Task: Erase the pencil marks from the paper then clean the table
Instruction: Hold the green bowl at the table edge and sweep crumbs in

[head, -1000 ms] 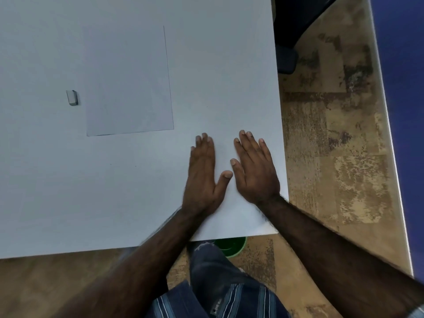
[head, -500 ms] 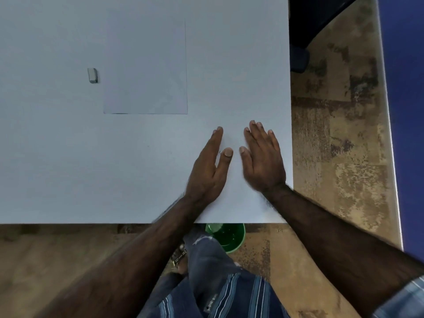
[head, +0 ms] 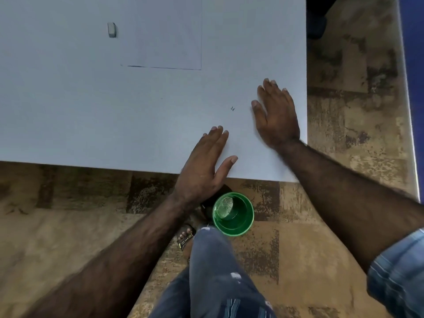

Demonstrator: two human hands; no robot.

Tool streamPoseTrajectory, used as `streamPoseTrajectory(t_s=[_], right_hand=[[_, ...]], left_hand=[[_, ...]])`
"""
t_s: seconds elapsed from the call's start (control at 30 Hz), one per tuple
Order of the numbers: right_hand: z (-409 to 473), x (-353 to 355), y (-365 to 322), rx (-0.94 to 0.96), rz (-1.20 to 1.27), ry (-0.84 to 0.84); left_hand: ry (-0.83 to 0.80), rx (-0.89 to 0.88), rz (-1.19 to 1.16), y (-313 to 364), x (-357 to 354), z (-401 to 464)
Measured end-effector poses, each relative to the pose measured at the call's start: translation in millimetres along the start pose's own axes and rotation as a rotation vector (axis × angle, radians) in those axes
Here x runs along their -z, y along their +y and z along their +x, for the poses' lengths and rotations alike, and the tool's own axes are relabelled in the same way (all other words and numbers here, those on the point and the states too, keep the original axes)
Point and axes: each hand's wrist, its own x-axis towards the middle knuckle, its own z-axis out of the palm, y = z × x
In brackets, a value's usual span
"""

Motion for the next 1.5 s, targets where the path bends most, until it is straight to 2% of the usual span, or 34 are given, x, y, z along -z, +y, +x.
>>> streamPoseTrajectory(t_s=[0.3,0.57,0.8,1.2,1.37,1.5], right_hand=[[-25,-1,-9,0.027,-0.059,0.09],[-153,16,-22,-0.026,-0.069,-0.05],[-270,10,10,0.04,-0.094,-0.022],[-352,-129,115,0.02,-0.211,-0.476],[-373,-204,160,0.057,-0.257,-0.676],[-386,-256,183,0.081,-0.268,-0.827]], left_hand=[[-0.072,-0.086,0.098,12,-29,-49],[0.008,-0.185,0.251,16,-61,-82],[-0.016,-0.174,0.456,8,-107,-123],[-0.326,0.132,0.601,-88,-244,-158],[-0.411,0.25,0.607,-143,-303,-168],[-0.405,0.337,0.551,-188,-340,-182]])
